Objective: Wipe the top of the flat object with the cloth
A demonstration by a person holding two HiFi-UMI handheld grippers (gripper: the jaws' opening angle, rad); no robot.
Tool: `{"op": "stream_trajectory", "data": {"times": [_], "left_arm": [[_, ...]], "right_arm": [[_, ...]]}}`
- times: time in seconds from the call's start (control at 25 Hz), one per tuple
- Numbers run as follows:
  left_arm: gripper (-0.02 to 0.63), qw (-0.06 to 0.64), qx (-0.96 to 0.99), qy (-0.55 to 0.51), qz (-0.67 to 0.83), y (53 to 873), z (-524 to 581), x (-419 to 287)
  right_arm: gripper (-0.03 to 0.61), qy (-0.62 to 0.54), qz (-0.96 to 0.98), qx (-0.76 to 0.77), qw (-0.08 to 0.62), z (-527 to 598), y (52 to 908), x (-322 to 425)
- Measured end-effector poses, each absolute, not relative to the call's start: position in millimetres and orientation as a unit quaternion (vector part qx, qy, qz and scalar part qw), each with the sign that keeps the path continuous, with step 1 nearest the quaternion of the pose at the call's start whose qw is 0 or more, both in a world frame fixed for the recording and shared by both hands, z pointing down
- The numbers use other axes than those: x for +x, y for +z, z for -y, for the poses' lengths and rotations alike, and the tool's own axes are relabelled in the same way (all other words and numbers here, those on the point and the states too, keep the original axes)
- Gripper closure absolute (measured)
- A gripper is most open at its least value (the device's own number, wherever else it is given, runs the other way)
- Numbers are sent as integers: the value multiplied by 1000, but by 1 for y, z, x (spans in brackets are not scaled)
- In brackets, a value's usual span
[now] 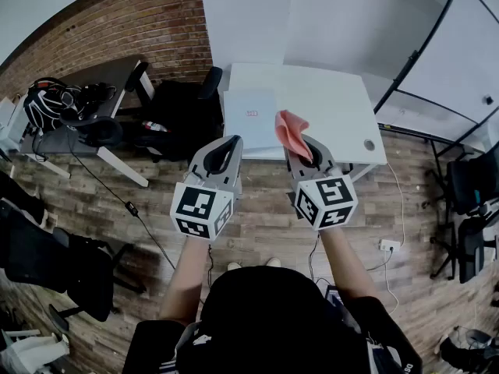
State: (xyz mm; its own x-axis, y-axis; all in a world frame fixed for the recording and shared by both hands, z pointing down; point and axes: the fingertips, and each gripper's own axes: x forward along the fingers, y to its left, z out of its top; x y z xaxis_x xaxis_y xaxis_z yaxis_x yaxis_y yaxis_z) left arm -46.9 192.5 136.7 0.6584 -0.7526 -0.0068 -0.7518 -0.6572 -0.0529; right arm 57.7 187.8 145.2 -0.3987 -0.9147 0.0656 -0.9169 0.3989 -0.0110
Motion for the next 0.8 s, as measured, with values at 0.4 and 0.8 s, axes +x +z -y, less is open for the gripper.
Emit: {"op": "stream_trajectory", "data": {"times": [0.4, 0.8], "left_arm": [[601, 22, -911, -15, -413, 140, -198, -29], [602, 24, -903, -33, -428, 149, -203, -2]], "right_arm": [[534, 37, 835, 548, 27, -194, 151, 75], [534, 55, 851, 522, 20, -197, 165, 104]]}}
